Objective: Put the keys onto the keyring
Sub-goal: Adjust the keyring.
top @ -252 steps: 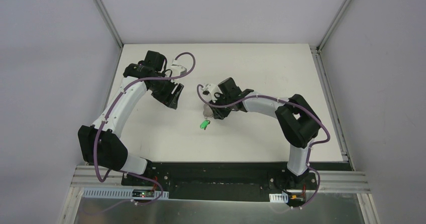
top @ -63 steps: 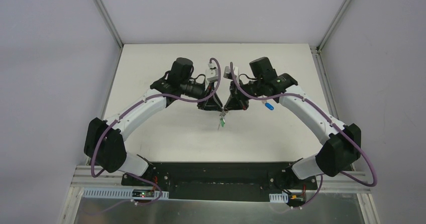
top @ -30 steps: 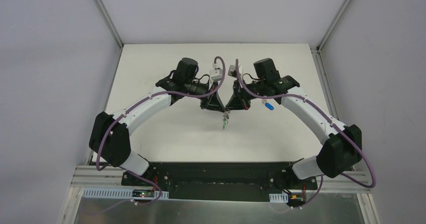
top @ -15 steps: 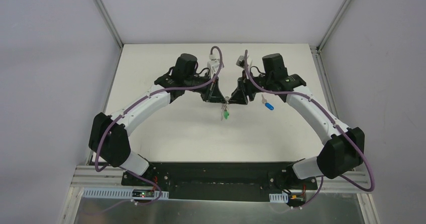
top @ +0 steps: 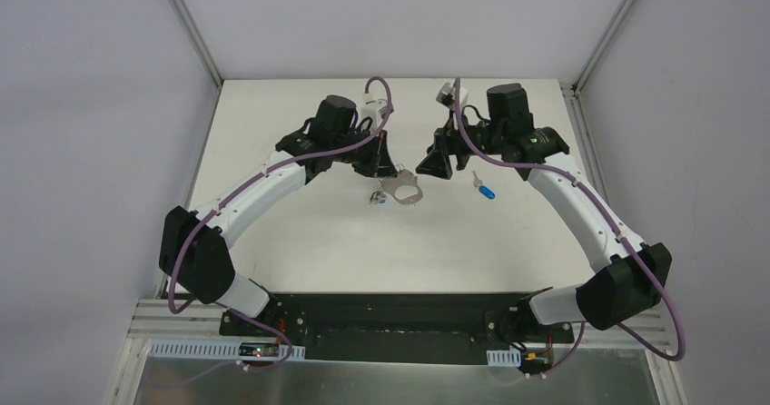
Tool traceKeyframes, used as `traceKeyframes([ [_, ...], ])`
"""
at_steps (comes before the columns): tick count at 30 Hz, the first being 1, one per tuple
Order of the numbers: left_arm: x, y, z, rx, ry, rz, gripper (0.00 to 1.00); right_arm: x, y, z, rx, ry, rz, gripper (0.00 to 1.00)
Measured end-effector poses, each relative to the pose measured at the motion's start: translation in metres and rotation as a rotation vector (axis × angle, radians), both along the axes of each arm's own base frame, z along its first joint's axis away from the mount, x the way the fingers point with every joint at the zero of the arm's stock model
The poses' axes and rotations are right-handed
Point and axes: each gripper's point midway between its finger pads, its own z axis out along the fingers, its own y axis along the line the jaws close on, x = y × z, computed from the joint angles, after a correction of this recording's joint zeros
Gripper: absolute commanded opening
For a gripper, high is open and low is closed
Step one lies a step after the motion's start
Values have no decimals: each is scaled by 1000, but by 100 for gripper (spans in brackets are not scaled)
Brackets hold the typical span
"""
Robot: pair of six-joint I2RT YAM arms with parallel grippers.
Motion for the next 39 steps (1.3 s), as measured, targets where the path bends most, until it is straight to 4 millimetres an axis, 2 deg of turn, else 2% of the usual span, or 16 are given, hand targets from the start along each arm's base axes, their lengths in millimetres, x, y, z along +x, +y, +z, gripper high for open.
traceKeyframes([
  [8,4,3,-1,11,27,56,0,-2,13,-16,-43,12,13,68],
  [11,5,4,-1,12,31,67,0,-3,19,-27,-65,25,21,63],
  [18,5,4,-1,8,46,83,0,-1,27,-53,-124,46,24,35],
  [22,5,4,0,6,49,86,0,2,28,-58,-138,41,23,15],
  [26,5,3,0,4,50,86,0,4,28,-61,-150,29,24,1],
  [33,7,6,4,-47,42,63,1,5,26,-62,-166,-44,79,0],
  [39,-7,7,21,-139,-41,-76,25,3,16,-45,-146,-88,160,0],
])
